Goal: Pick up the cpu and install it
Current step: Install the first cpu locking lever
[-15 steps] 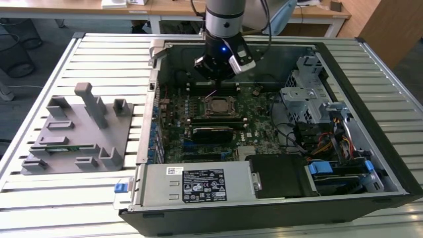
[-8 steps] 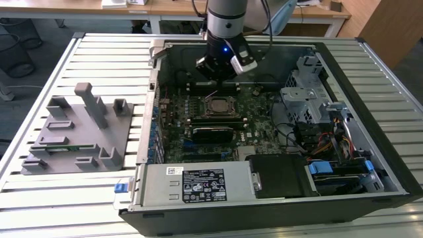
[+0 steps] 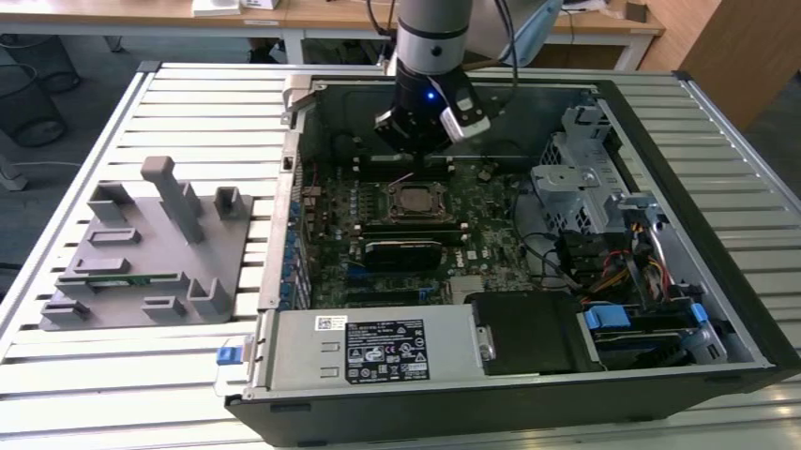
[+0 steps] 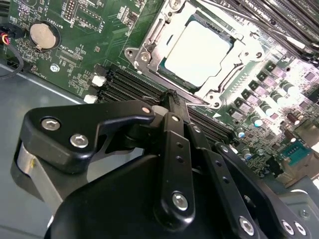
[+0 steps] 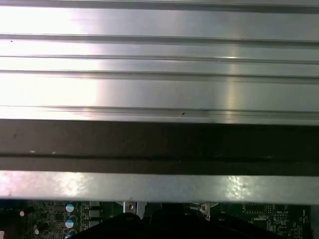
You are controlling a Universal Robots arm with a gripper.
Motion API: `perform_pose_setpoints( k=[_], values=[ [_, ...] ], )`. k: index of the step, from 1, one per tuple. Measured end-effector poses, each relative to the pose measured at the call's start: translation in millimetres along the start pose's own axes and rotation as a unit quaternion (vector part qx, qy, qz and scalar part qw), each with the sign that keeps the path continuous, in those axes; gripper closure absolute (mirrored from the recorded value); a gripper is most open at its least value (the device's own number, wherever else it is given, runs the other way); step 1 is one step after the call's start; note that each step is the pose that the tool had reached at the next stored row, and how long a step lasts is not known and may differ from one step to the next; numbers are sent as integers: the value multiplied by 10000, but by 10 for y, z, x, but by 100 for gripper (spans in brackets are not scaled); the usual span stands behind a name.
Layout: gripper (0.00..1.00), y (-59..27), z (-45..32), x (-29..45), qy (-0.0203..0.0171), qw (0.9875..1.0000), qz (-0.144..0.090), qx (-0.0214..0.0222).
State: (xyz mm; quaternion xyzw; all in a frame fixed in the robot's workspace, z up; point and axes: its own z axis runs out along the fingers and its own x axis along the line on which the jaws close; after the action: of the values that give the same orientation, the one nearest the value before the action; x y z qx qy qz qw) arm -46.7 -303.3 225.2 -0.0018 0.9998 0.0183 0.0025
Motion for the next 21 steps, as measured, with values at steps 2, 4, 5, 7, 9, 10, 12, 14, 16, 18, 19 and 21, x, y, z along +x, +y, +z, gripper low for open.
perform_pose_setpoints(
  k=[2, 4, 5, 7, 9, 10, 12, 14, 16, 18, 19, 21],
  values=[
    [89, 1, 14, -5, 0, 10000, 0, 3],
    [89, 1, 29, -11, 0, 10000, 0, 5],
    [89, 1, 37, -14, 0, 10000, 0, 6],
    [89, 1, 54, -22, 0, 10000, 0, 8],
    [89, 2, 68, -35, 0, 10000, 0, 9],
    [89, 3, 75, -41, 0, 10000, 0, 9],
    [89, 3, 87, -51, 0, 10000, -1, 9],
    [89, 3, 98, -61, 0, 10000, -2, 9],
    [89, 3, 108, -72, 0, 10000, -2, 9],
    [89, 3, 120, -81, 0, 10000, -3, 9],
    [89, 3, 127, -85, 0, 10000, -3, 10],
    [89, 4, 139, -93, 0, 10000, -3, 11]
  ],
)
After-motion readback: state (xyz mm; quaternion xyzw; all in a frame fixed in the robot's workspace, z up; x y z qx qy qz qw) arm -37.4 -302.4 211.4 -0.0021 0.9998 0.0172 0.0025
